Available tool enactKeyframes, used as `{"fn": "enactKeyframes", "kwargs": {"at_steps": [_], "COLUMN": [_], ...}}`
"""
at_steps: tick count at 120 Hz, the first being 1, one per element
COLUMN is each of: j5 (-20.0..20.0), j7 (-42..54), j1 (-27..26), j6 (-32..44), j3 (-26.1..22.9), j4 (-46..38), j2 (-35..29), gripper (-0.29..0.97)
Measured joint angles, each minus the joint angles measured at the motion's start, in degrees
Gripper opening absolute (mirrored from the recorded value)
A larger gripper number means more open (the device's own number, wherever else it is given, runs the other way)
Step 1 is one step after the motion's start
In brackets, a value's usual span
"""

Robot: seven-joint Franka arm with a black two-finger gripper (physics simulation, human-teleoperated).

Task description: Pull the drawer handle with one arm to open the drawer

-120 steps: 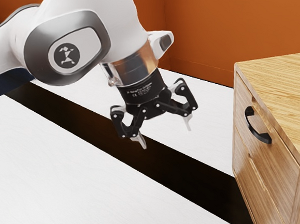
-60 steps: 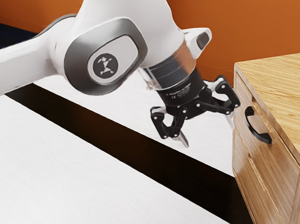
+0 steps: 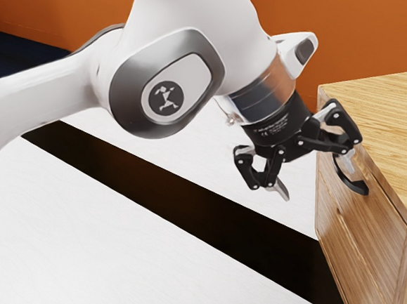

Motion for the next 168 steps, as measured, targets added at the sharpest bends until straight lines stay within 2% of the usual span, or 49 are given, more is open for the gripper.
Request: {"fn": "enactKeyframes", "kwargs": {"at_steps": [27,54,76,121,168], "j5": [-0.1,-0.1,0.1,0.6,0.7], "j7": [0.3,0.3,0.2,0.4,0.8], "j1": [-0.5,0.4,0.5,0.2,0.9], "j6": [1.9,2.2,1.1,-1.5,-3.0], "j3": [-0.2,-0.6,-0.1,0.9,2.6], "j4": [0.0,0.0,0.0,-1.1,-8.2], "j2": [1.6,1.7,1.6,0.5,-6.2], "gripper": [0.67,0.48,0.42,0.39,0.39]}}
